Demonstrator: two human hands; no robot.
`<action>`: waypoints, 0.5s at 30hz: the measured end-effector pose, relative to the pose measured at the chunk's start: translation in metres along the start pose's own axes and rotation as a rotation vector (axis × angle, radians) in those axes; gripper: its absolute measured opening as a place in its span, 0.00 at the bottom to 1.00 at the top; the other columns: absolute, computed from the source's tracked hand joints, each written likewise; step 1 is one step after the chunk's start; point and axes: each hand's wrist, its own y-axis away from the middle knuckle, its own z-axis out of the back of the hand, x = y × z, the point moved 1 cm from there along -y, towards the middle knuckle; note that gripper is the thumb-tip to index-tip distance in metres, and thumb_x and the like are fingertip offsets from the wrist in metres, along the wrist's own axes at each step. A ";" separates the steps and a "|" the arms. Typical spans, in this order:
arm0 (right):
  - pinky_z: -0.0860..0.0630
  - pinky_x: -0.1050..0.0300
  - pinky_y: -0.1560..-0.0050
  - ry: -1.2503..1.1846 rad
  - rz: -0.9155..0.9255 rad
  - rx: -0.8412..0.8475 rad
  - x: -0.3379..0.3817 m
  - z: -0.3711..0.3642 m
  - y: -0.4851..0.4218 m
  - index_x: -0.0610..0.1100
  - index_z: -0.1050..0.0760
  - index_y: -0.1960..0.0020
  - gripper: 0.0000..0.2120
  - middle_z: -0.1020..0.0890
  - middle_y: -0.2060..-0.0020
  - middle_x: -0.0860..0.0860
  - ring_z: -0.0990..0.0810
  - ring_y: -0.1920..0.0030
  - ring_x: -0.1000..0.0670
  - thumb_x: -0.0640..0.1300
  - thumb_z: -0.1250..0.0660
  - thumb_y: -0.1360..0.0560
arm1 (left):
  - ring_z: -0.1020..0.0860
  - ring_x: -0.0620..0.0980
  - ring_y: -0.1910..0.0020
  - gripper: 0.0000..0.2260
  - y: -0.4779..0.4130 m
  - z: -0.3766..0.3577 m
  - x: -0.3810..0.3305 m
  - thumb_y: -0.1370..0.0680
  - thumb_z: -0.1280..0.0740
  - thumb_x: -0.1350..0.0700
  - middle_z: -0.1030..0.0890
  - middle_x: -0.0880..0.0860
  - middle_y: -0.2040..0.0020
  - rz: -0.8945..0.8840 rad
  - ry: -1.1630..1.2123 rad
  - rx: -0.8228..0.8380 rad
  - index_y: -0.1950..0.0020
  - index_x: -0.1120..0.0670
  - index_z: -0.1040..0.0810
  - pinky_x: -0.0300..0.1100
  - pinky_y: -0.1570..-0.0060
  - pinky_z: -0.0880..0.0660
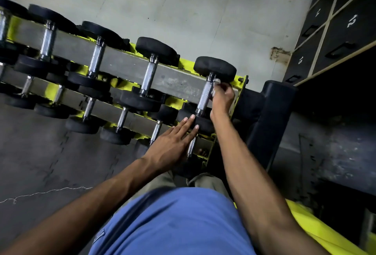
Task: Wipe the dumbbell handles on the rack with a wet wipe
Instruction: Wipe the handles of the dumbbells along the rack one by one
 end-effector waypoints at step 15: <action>0.31 0.54 0.63 1.898 1.080 1.190 0.047 -0.003 0.030 0.47 0.22 0.46 0.10 0.17 0.50 0.47 0.17 0.53 0.42 0.45 0.42 0.20 | 0.60 0.55 0.15 0.42 -0.001 0.006 -0.005 0.19 0.34 0.57 0.67 0.57 0.16 0.015 -0.056 0.083 0.14 0.53 0.58 0.50 0.19 0.46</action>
